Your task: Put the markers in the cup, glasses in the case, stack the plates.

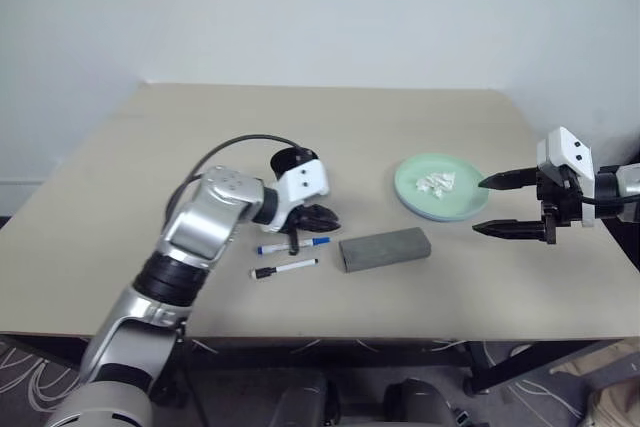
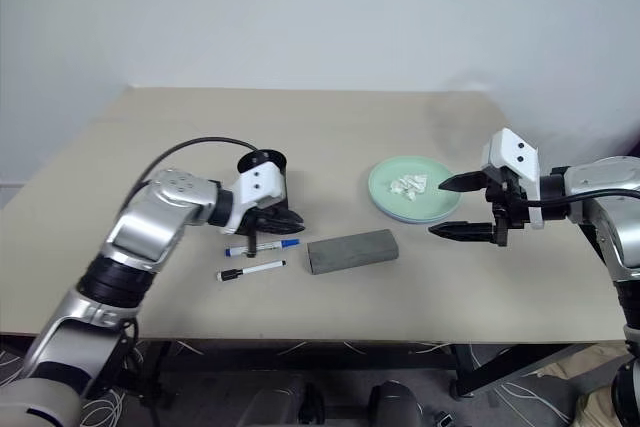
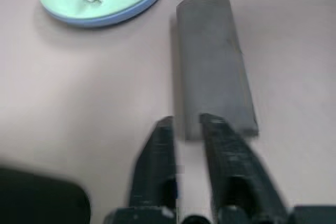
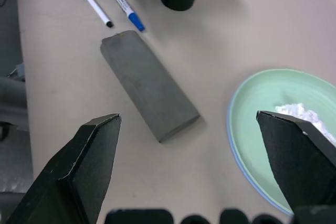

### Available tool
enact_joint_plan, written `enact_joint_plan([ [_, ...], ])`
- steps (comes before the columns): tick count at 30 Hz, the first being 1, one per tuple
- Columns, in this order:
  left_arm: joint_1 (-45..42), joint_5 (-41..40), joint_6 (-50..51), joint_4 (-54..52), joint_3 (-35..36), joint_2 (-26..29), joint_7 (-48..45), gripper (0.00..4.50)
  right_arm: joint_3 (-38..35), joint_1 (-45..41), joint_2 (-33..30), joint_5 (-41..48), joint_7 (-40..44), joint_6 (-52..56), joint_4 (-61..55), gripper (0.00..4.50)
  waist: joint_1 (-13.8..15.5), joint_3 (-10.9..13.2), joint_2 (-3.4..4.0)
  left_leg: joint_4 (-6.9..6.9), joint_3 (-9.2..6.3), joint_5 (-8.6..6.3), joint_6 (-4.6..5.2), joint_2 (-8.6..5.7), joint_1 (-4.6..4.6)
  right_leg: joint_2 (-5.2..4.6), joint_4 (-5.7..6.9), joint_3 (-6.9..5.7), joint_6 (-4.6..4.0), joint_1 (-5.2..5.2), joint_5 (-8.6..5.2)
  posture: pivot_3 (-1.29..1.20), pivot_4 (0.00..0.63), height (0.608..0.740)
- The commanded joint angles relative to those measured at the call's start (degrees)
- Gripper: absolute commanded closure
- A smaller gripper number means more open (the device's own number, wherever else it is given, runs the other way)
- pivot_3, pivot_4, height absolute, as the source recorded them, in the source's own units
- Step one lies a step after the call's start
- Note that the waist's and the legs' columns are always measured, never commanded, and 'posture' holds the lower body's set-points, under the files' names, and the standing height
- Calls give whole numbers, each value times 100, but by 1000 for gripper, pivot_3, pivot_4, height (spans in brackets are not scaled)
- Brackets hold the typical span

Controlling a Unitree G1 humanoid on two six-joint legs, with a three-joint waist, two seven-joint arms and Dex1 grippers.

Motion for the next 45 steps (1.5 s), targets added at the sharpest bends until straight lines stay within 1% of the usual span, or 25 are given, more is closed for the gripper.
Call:
enact_joint_plan([
  [1, 149, -415, -156, -116, 356, 298, -307, 2201, -52, -197, 9, -12, 44, -101, 39, 0, -1, 0, 2, 0, 1, 0, 0, 0, 0, 0, 0, 0, 0, -1, 0, 0, 0, 704],
  [5, 557, -490, -529, -191, 439, 607, -417, 967, -11, -271, 67, -42, 64, -127, 103, 0, -2, 0, 7, -9, 8, 0, -2, 1, 2, 2, 0, 1, 0, -7, 0, 0, 0, 704],
  [12, 1009, -413, -855, -304, 269, 984, -597, 967, 25, -286, 128, -60, 60, -141, 107, 0, 1, 2, 8, -15, 24, 0, -2, 1, 2, 2, 0, 1, 0, -15, 0, 0, 0, 704],
  [20, 1378, -517, -745, -375, 165, 998, -604, 967, -7, -224, 139, -54, 30, -113, 39, 0, 0, 2, 9, -23, 35, 0, -3, 3, 1, 3, 1, 6, 1, -26, 1, 0, 0, 704],
  [25, 1498, -311, -789, -303, 4, 975, -429, 967, -16, -216, 138, -52, 17, -110, 29, 0, 0, 2, 9, -26, 41, 1, -3, 4, 1, 3, 1, 7, 0, -29, 1, 0, 0, 704],
  [30, 1454, -70, -863, -160, -227, 941, -283, 967, -3, -214, 150, -62, 13, -122, 37, 0, 0, 2, 9, -26, 45, 0, -2, 5, 1, 3, 1, 8, 1, -29, 1, 0, 0, 704],
  [35, 1269, 13, -671, -74, -431, 844, -255, 967, 12, -225, 165, -69, 21, -120, 42, 0, 2, 2, 9, -28, 47, 0, -2, 8, 1, 3, 1, 8, 0, -33, 1, 0, 0, 704],
  [40, 930, 190, -615, 159, -667, 665, -190, 967, 47, -309, 192, -124, 34, -166, 125, 0, 0, 2, 9, -28, 48, -1, -1, 8, -1, 2, 1, 7, 1, -33, 1, 0, 0, 704],
  [45, 696, 352, -548, 473, -826, 606, -190, 967, 32, -315, 201, -153, 21, -195, 115, 0, 0, 1, 9, -28, 52, 0, -2, 10, -1, 3, 1, 8, 0, -37, 1, 0, 0, 704],
])
